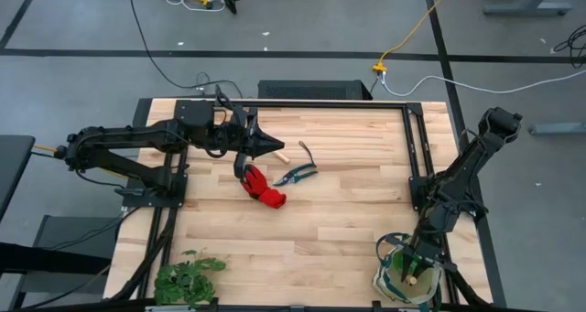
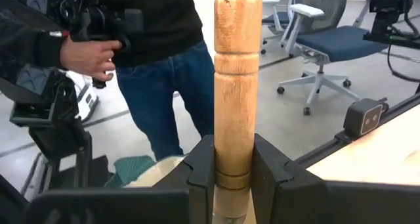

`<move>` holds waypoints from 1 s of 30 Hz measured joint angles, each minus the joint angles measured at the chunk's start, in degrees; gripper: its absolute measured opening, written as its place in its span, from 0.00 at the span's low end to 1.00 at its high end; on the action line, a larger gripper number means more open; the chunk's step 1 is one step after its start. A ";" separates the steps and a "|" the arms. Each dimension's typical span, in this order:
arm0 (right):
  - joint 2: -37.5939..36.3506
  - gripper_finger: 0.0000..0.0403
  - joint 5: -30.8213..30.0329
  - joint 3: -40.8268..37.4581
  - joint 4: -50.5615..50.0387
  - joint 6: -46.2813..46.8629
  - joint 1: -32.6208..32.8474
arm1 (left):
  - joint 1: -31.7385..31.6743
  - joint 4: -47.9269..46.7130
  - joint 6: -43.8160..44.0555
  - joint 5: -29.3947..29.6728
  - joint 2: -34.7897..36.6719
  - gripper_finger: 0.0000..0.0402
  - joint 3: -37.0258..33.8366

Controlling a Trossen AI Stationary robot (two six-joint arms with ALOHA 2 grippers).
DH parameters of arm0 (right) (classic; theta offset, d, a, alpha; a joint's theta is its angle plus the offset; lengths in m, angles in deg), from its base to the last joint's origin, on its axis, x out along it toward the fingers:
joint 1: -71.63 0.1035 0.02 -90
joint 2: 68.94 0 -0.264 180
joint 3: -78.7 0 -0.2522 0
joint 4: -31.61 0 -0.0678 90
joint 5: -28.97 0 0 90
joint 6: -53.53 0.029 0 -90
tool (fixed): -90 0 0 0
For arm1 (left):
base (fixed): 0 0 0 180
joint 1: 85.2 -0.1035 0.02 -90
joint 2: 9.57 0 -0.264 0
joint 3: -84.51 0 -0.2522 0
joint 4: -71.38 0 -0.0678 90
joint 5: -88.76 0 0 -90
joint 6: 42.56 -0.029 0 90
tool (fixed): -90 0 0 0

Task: Pick & Place Garden tools in Gardening bag
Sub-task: Put the trowel into the gardening bag

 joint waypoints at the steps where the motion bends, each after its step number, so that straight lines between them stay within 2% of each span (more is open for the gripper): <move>1: 0.00 0.14 0.00 -0.03 -0.01 -0.60 0.00 | -0.01 -0.01 -0.02 0.00 0.00 0.01 0.00; 21: 0.00 0.16 0.59 -0.04 -0.16 -1.50 0.00 | -0.01 -0.04 0.01 0.02 0.00 0.01 0.00; 30: 0.00 0.28 0.12 -0.04 -1.32 2.69 0.00 | 0.00 -0.06 0.02 0.02 0.00 0.01 0.00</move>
